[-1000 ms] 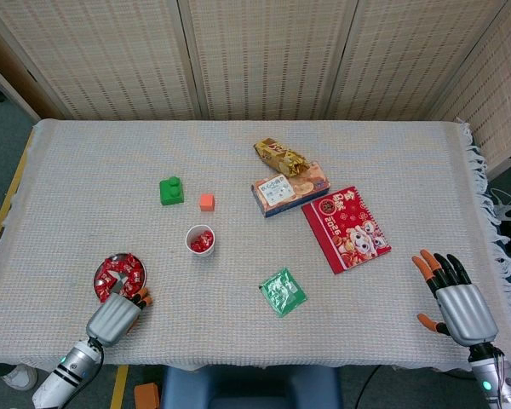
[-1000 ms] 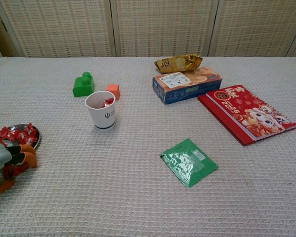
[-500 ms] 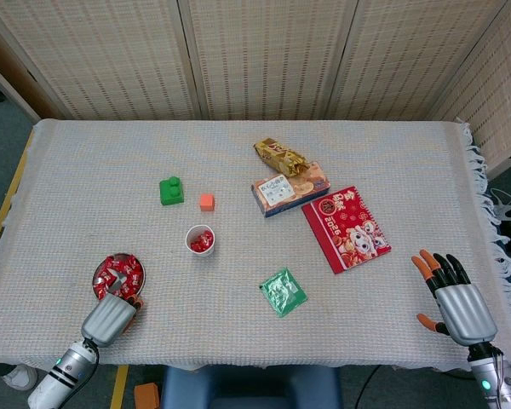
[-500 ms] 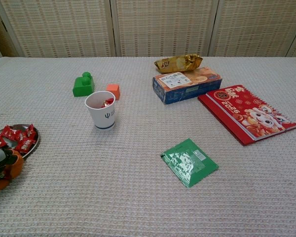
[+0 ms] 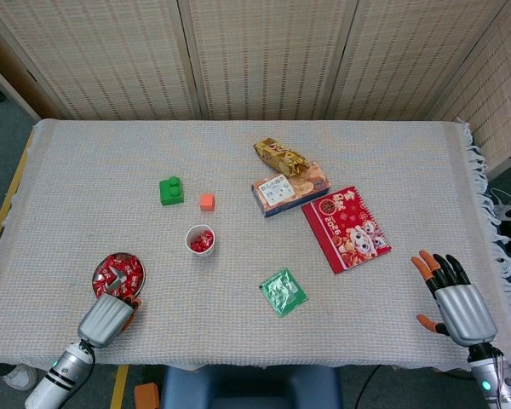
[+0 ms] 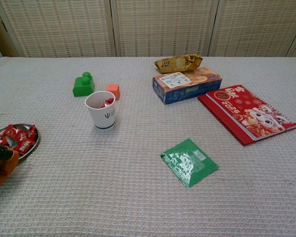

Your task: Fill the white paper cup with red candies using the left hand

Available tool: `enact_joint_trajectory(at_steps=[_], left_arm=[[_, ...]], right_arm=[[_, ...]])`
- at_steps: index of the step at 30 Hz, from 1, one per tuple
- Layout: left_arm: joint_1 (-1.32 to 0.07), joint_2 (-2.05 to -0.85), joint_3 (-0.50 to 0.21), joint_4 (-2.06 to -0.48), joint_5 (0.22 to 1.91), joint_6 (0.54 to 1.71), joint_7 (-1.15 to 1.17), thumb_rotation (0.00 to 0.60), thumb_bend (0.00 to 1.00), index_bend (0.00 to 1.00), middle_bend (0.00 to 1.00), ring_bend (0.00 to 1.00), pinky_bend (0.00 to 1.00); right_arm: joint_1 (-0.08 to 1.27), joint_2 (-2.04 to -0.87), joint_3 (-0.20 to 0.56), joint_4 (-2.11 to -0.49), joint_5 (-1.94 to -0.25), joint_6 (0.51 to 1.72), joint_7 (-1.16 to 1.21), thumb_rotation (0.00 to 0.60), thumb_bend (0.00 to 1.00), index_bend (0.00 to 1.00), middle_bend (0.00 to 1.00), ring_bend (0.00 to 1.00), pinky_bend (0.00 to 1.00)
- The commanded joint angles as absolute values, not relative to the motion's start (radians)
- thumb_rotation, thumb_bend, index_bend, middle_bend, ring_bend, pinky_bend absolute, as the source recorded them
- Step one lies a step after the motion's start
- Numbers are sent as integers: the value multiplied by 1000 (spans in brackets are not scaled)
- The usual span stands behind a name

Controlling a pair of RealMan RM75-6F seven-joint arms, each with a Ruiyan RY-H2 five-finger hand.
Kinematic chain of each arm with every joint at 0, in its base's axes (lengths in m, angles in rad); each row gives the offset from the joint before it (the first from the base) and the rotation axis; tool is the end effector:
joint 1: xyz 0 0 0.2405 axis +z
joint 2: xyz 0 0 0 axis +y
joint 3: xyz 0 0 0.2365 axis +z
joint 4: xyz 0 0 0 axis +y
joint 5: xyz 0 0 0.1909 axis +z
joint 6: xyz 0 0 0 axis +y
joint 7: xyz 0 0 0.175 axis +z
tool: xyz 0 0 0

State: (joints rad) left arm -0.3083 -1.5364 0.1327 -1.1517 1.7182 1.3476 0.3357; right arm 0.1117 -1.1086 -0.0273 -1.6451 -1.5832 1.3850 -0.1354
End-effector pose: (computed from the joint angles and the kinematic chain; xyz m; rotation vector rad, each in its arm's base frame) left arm -0.2583 0.2273 0.0108 -1.9923 -0.4411 -0.7159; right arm -0.2759 -0.1978 0.1344 1.6138 -0.8814 0.7717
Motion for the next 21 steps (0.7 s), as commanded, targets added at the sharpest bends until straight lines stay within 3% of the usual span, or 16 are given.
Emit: enact_joint_trajectory(at_steps=[1, 9, 15, 21], left_arm=[[-310, -1522, 128, -1179, 1721, 1350, 332, 600, 586, 701, 754, 775, 1000], [-386, -1485, 53, -1318, 1749, 1353, 344, 600, 669, 740, 794, 779, 1000], [-513, -1506, -74, -1392, 1712, 1258, 378, 600, 663, 738, 789, 779, 1000], [-635, -1582, -179, -1340, 1623, 1131, 400, 600, 662, 733, 771, 779, 1000]], right_arm=[[112, -1108, -28, -1645, -1584, 1385, -134, 600, 62, 0, 0, 0, 0], [115, -1107, -28, -1644, -1587, 1381, -130, 600, 62, 0, 0, 0, 0], [116, -1105, -24, -1644, -1579, 1381, -123, 600, 62, 0, 0, 0, 0], [116, -1103, -18, -1639, -1562, 1376, -116, 600, 62, 0, 0, 0, 0]])
